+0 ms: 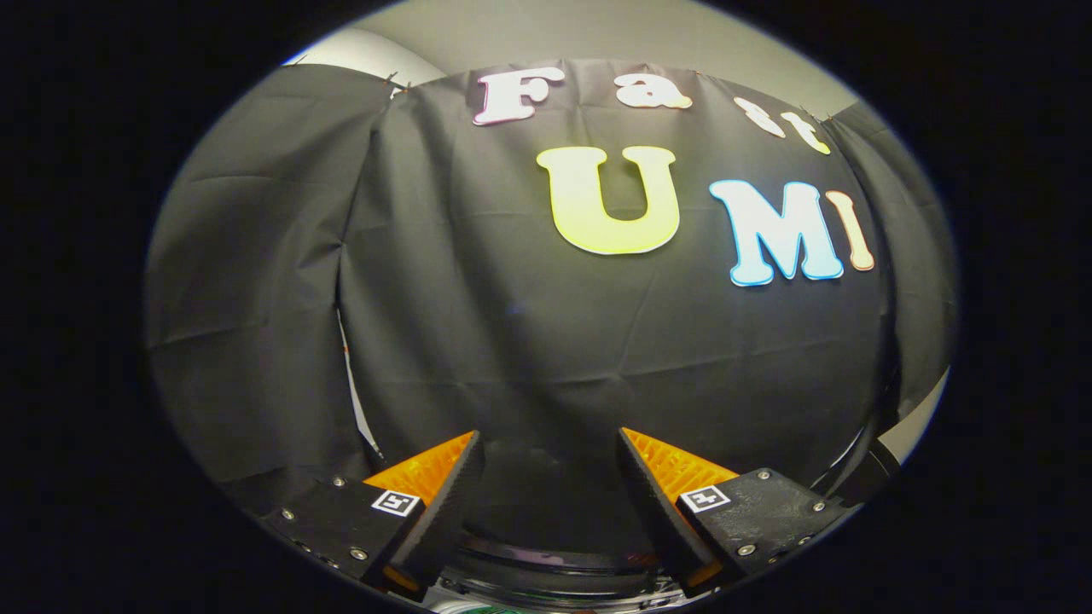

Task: Put the clothes into the washing machine and then close the washing machine lid.

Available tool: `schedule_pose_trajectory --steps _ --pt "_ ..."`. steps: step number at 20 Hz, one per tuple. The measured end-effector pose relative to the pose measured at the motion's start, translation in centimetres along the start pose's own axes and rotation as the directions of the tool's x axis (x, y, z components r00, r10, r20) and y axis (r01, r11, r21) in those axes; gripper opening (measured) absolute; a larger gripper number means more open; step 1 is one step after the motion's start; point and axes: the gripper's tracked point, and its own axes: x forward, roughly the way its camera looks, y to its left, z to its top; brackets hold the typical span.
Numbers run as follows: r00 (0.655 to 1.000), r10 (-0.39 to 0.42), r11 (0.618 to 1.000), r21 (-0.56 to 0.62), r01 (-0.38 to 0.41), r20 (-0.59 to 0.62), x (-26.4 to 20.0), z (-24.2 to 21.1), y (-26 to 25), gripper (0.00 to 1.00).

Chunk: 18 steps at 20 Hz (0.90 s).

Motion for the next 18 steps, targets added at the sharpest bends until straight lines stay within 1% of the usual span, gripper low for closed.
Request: schedule_pose_trajectory --steps 3,5,6,9,14,15,16,17,18 --pt "0.998 -0.022 1.0 -0.002 0.022 -0.052 1.1 -1.4 -0.7 0.95" --pt "0.993 -0.04 0.999 -0.017 0.038 -0.11 1.6 -3.1 -1.1 0.95" --pt "0.993 -0.028 0.999 0.02 0.031 -0.118 1.8 -3.4 -0.9 0.95" --pt "0.988 -0.043 0.999 0.024 0.047 -0.148 1.7 -3.5 -1.0 0.96" --pt "0.988 -0.015 1.0 0.011 0.017 -0.154 0.8 -3.5 -0.4 0.96" --pt "0.987 -0.031 0.999 -0.032 0.027 -0.155 0.4 -3.8 -0.7 0.96" --pt "0.99 -0.025 1.0 -0.018 0.023 -0.136 -0.3 -3.2 -0.7 0.96" --pt "0.99 -0.025 1.0 -0.017 0.022 -0.142 -0.5 -3.5 -0.6 0.97" --pt "0.99 -0.02 1.0 -0.015 0.018 -0.137 -0.7 -3.6 -0.5 0.96"
